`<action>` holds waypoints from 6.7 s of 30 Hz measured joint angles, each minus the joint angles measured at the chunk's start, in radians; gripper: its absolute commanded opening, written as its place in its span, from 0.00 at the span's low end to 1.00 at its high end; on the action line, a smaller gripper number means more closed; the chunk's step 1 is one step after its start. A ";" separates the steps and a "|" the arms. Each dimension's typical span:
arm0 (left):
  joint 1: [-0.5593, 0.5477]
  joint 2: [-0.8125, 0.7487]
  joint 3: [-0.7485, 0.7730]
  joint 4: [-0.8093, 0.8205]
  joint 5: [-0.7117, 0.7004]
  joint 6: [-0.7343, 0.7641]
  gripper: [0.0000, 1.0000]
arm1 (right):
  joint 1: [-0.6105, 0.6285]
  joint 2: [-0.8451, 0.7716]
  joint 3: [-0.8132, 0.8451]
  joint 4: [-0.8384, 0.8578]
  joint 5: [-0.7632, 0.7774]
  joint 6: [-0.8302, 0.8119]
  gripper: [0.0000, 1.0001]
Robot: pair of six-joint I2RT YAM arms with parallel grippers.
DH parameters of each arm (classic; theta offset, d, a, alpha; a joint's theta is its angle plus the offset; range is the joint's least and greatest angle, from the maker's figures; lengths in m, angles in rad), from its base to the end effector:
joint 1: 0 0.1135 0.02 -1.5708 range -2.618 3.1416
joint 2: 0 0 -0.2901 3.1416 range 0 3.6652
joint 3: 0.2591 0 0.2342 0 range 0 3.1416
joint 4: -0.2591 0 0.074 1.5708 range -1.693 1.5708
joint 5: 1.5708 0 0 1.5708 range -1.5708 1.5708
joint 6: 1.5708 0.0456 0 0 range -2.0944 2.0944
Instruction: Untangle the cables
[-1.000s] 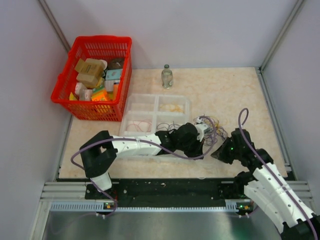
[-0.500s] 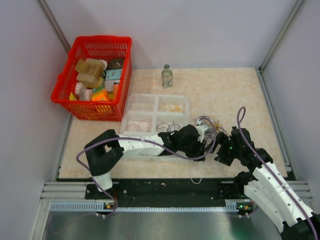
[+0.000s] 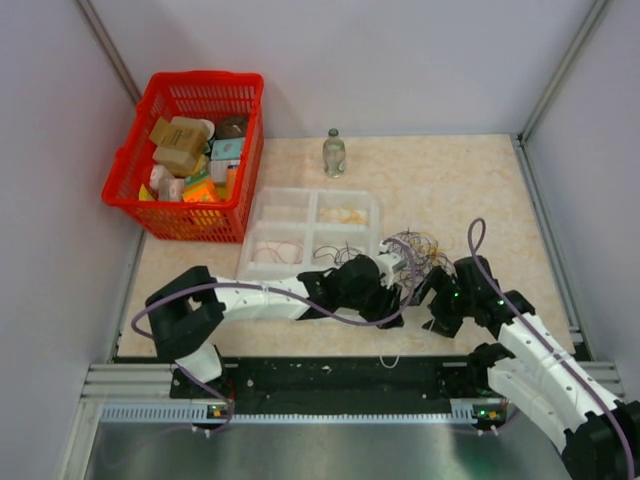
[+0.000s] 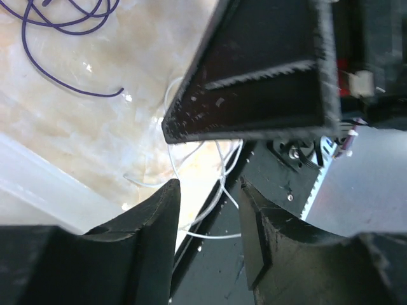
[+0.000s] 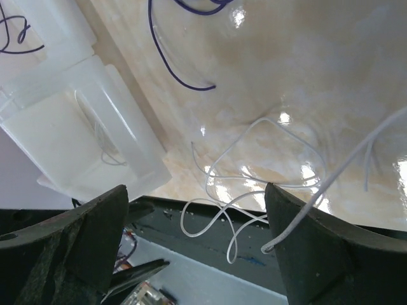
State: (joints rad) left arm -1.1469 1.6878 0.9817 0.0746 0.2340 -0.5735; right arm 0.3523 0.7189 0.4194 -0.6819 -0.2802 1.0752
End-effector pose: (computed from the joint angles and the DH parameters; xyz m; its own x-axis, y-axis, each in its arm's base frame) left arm 0.1387 -0.3330 0.2305 -0.7268 0.3275 -0.6037 0.6777 0.4847 -0.5529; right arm 0.0906 0.0468 0.1971 -0.7897 0.6104 -0.0621 0.4600 0.6560 0.5983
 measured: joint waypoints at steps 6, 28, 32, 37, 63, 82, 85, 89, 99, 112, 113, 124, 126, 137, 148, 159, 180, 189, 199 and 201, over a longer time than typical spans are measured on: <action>0.000 -0.202 -0.116 0.071 0.004 0.027 0.51 | 0.016 0.064 0.046 0.026 -0.043 -0.109 0.88; -0.012 -0.380 -0.172 0.030 -0.024 0.132 0.52 | 0.196 0.298 0.220 -0.126 0.098 -0.270 0.93; -0.020 -0.353 -0.139 0.005 -0.040 0.140 0.51 | 0.196 0.309 0.220 -0.175 0.112 -0.268 0.93; -0.041 -0.328 -0.108 -0.021 -0.081 0.158 0.51 | 0.196 0.298 0.220 -0.169 0.093 -0.270 0.91; -0.236 -0.036 0.170 -0.259 -0.368 0.235 0.47 | -0.055 0.149 0.546 -0.364 0.278 -0.313 0.91; -0.340 0.159 0.360 -0.499 -0.538 0.064 0.93 | -0.447 0.113 0.735 -0.400 0.144 -0.482 0.89; -0.338 0.189 0.389 -0.521 -0.539 0.050 0.95 | -0.447 0.092 0.718 -0.399 0.131 -0.489 0.89; -0.339 0.189 0.394 -0.557 -0.555 0.023 0.85 | -0.447 0.086 0.693 -0.397 0.117 -0.494 0.89; -0.320 0.197 0.414 -0.571 -0.537 0.022 0.75 | -0.447 0.093 0.679 -0.388 0.098 -0.500 0.89; -0.277 0.300 0.472 -0.567 -0.507 0.058 0.58 | -0.447 0.080 0.679 -0.385 0.079 -0.500 0.90; -0.275 0.312 0.482 -0.565 -0.502 0.062 0.56 | -0.447 0.079 0.679 -0.385 0.077 -0.500 0.89; -0.258 0.399 0.542 -0.566 -0.475 0.101 0.59 | -0.447 0.049 0.678 -0.381 0.077 -0.498 0.90; -0.252 0.399 0.542 -0.567 -0.470 0.105 0.54 | -0.447 0.046 0.668 -0.381 0.077 -0.498 0.90; -0.211 0.417 0.548 -0.547 -0.404 0.121 0.36 | -0.447 0.034 0.653 -0.381 0.080 -0.497 0.90; -0.209 0.435 0.558 -0.508 -0.328 0.142 0.00 | -0.447 0.035 0.647 -0.381 0.079 -0.497 0.90; -0.209 0.365 0.491 -0.513 -0.301 0.159 0.00 | -0.447 0.053 0.628 -0.374 0.116 -0.504 0.90; 0.049 -0.266 0.392 -0.489 -0.235 0.367 0.00 | -0.447 0.346 0.562 -0.117 0.021 -0.533 0.89; 0.256 -0.272 0.629 -0.656 -0.156 0.390 0.00 | -0.439 0.336 0.504 -0.232 0.141 -0.495 0.88; 0.330 -0.210 0.920 -0.904 0.013 0.441 0.00 | -0.439 0.432 0.637 -0.288 0.166 -0.494 0.88; 0.338 -0.212 0.957 -0.954 0.051 0.456 0.00 | -0.439 0.441 0.650 -0.291 0.167 -0.502 0.88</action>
State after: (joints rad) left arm -0.8093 1.4761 1.9385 -0.8791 0.2852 -0.1173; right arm -0.0868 1.1599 1.0691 -0.9733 -0.1131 0.5735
